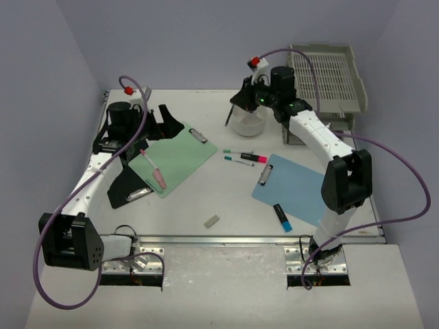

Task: Organize the desk

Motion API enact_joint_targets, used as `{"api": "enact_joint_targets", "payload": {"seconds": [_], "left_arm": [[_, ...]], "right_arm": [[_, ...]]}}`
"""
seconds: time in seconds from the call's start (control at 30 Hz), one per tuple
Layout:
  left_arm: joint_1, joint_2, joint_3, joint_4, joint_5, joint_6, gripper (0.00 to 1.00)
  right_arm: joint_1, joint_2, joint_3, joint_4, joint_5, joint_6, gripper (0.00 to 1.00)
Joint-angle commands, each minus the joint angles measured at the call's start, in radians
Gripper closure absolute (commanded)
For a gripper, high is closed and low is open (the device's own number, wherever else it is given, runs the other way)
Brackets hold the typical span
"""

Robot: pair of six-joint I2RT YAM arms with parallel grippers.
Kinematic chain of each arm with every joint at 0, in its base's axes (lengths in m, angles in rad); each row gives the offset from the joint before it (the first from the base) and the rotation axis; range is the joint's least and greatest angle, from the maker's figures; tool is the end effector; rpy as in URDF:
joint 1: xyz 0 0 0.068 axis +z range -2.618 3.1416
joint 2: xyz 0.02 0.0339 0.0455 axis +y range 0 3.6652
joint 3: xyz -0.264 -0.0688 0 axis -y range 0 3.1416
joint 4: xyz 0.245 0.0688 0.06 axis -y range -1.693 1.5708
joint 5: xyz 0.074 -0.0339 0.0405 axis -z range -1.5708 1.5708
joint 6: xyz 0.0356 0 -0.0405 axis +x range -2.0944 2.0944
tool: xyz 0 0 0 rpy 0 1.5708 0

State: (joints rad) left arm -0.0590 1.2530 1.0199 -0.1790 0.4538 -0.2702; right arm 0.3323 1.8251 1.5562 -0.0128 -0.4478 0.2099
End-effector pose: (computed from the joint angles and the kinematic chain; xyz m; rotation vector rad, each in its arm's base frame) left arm 0.2854 -0.0325 0.3236 0.0885 1.9963 -0.6618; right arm 0.4113 0.1583 0.3323 -0.4341 1.8481 0.7872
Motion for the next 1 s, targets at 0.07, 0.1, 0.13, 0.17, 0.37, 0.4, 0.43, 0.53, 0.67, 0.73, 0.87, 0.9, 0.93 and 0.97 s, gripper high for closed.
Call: {"api": "enact_joint_targets", "payload": {"seconds": [0.07,0.1,0.13,0.17,0.37,0.4,0.43,0.53,0.67,0.73,0.87,0.9,0.93,0.97], "left_arm": [[-0.001,0.014,0.010,-0.009,-0.083,0.026,0.00],[-0.001,0.019,0.012,-0.012,-0.097,0.030,0.00],[-0.001,0.024,0.014,-0.014,-0.115,0.035,0.00],[-0.001,0.028,0.017,-0.014,-0.147,0.041,0.00],[-0.001,0.050,0.036,-0.030,-0.241,0.080,0.00],[-0.001,0.051,0.033,-0.028,-0.245,0.083,0.00],[-0.001,0.052,0.027,-0.026,-0.248,0.084,0.00],[-0.001,0.056,0.012,-0.022,-0.262,0.091,0.00],[-0.001,0.071,0.006,-0.021,-0.273,0.095,0.00],[-0.001,0.080,0.007,-0.026,-0.288,0.102,0.00],[-0.001,0.100,0.009,-0.044,-0.328,0.126,0.00],[-0.001,0.102,0.009,-0.048,-0.337,0.131,0.00],[-0.001,0.103,0.008,-0.053,-0.346,0.135,0.00],[-0.001,0.104,0.006,-0.055,-0.350,0.137,0.00]], "right_arm": [[-0.019,0.014,0.039,0.218,0.320,-0.244,1.00],[-0.023,0.029,0.048,0.225,0.327,-0.250,1.00],[-0.027,0.046,0.058,0.232,0.334,-0.254,1.00],[-0.031,0.054,0.062,0.241,0.342,-0.254,1.00],[-0.043,0.113,0.093,0.270,0.381,-0.261,1.00],[-0.045,0.119,0.097,0.270,0.384,-0.261,1.00],[-0.047,0.125,0.097,0.270,0.385,-0.262,1.00],[-0.052,0.134,0.090,0.265,0.381,-0.259,1.00],[-0.056,0.135,0.061,0.252,0.358,-0.241,1.00],[-0.057,0.134,0.046,0.247,0.353,-0.234,1.00],[-0.058,0.139,0.033,0.215,0.347,-0.217,1.00],[-0.058,0.142,0.033,0.207,0.344,-0.212,0.99],[-0.058,0.145,0.033,0.199,0.342,-0.203,0.98],[-0.058,0.144,0.031,0.193,0.343,-0.183,0.94]]}}
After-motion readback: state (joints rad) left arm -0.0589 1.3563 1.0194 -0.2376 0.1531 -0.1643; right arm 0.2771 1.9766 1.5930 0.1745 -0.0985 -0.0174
